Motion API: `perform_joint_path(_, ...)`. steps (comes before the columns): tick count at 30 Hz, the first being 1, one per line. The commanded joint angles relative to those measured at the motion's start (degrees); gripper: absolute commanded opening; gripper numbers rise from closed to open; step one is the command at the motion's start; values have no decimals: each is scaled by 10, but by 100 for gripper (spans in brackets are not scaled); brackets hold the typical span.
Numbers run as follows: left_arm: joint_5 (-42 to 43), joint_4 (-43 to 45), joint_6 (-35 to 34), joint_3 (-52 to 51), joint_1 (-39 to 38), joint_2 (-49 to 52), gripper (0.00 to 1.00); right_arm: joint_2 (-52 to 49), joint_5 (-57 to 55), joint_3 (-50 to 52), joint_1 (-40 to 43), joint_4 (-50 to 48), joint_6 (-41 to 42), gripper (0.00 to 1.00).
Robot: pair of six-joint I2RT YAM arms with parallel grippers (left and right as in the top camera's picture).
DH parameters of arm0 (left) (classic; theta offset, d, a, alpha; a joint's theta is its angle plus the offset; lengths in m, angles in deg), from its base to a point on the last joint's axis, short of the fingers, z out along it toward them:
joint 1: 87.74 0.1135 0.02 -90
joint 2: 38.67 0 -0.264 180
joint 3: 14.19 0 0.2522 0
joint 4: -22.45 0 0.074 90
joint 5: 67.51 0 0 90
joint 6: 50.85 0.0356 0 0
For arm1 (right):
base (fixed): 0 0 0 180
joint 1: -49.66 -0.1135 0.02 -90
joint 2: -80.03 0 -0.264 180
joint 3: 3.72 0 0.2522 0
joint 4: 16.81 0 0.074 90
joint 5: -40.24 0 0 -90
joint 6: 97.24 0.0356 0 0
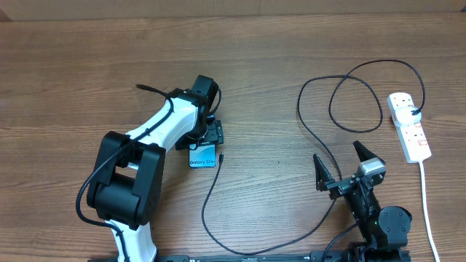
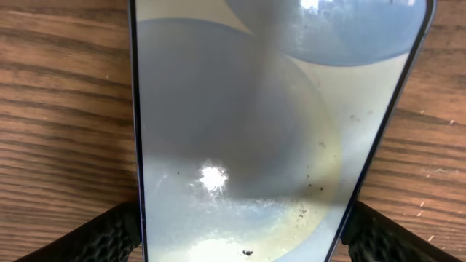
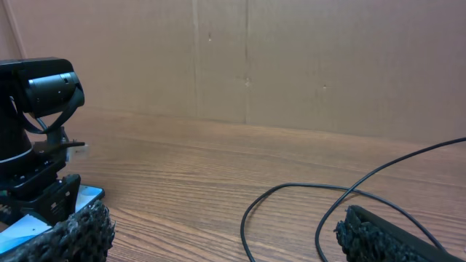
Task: Plug charger to phone and switch on socket
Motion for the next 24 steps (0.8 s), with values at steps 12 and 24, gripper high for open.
perform_joint_path(12,-8,2,-22,-12,0,35,87,5,-6,6,-3,-5,2,100)
perform_joint_path(24,24,1,19,-12,1,35,66,5,95,-19,-3,2,141,100)
